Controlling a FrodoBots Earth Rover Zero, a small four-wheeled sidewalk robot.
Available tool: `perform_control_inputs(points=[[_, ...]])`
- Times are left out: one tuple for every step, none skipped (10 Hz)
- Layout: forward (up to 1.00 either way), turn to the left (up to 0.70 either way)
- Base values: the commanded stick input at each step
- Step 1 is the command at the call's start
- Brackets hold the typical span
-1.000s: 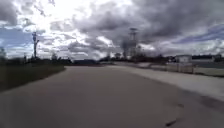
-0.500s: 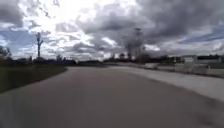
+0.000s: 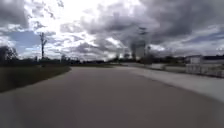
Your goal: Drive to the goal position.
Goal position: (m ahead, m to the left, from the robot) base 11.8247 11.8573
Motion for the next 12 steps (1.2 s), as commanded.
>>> perform_control_inputs(points=[[1.0,0.11],[1.0,0.11],[1.0,0.11],[1.0,0.11],[1.0,0.11],[1.0,0.11],[1.0,0.11],[1.0,0.11],[1.0,0.11],[1.0,0.11],[1.0,0.11],[1.0,0.11]])
